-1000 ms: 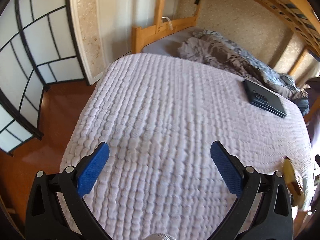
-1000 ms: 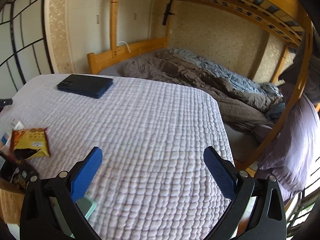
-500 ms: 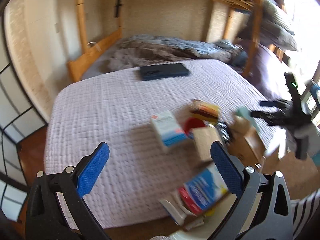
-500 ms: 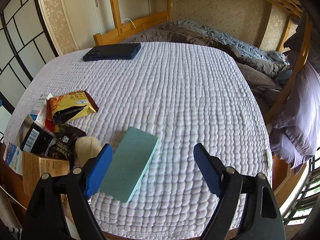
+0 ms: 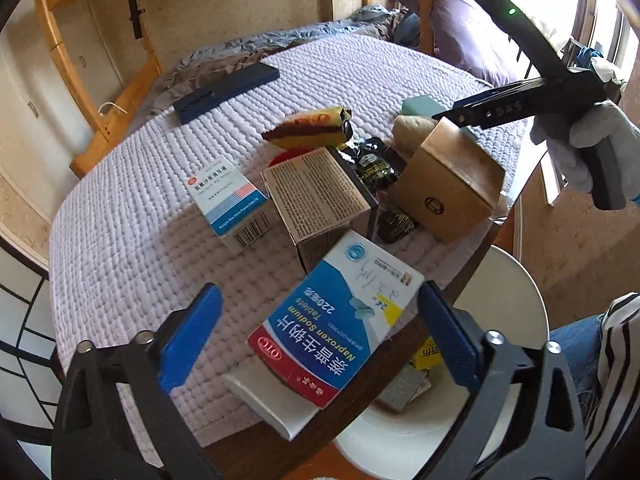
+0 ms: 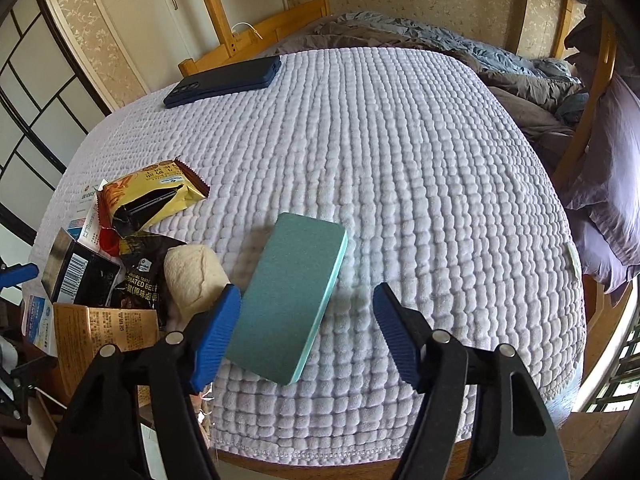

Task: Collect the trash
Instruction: 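Grasp the green sponge with the right tool while the left tool grasps the Naproxen box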

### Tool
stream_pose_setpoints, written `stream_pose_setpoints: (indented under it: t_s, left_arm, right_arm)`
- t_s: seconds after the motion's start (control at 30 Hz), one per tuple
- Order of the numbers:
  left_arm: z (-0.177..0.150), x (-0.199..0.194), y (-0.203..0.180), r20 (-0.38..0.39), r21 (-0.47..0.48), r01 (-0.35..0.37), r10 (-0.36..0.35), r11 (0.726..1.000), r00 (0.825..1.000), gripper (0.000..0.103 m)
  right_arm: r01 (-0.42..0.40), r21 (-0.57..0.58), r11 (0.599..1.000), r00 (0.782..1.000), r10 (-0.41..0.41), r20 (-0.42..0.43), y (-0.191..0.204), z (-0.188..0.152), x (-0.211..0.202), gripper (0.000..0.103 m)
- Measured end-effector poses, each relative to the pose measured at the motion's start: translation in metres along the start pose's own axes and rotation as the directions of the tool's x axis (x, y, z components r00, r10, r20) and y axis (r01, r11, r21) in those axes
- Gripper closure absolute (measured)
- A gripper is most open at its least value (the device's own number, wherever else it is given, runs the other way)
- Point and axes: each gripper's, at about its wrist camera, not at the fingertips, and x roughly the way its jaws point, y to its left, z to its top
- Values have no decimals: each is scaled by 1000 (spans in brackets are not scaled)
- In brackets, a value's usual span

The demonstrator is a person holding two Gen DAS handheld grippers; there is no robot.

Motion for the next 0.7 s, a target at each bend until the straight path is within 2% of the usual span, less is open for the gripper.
stream_pose_setpoints:
  t_s: [0.03,0.1,0.2,0.37,0.5,0.6,0.7]
  left_arm:
    - [0,3,1,-7,-8,11,-11,1000,1000,18]
    - [-2,7,1,-28,-31,33,-34,999,999,38]
    - [-6,7,-2,-44,-54,21,-23,998,999,51]
    - [-9,-3,0,-32,-180,8,-14,984,999,54]
    - [-7,-1,-6,-41,-209,-37,29,977,999,54]
    - [-8,10,-9,-84,-211,-82,66,974,994,52]
    - [-12,12,-10,-90,-231,-95,76,968,993,52]
  right_arm:
    - [-1,3,1000,1000,1,0,0,-1,-1,35]
    - [13,3,1000,1000,-13,4,1,-2,-3,35]
    - [26,7,1000,1000,-27,11,1,-4,-6,37]
    - [64,-26,998,998,-63,22,9,-10,-10,39]
    - [82,-42,996,996,-81,33,19,-5,-4,39]
    - [111,-59,992,993,-109,37,24,-2,-3,39]
    - [148,-93,985,988,-143,60,27,-4,-10,39]
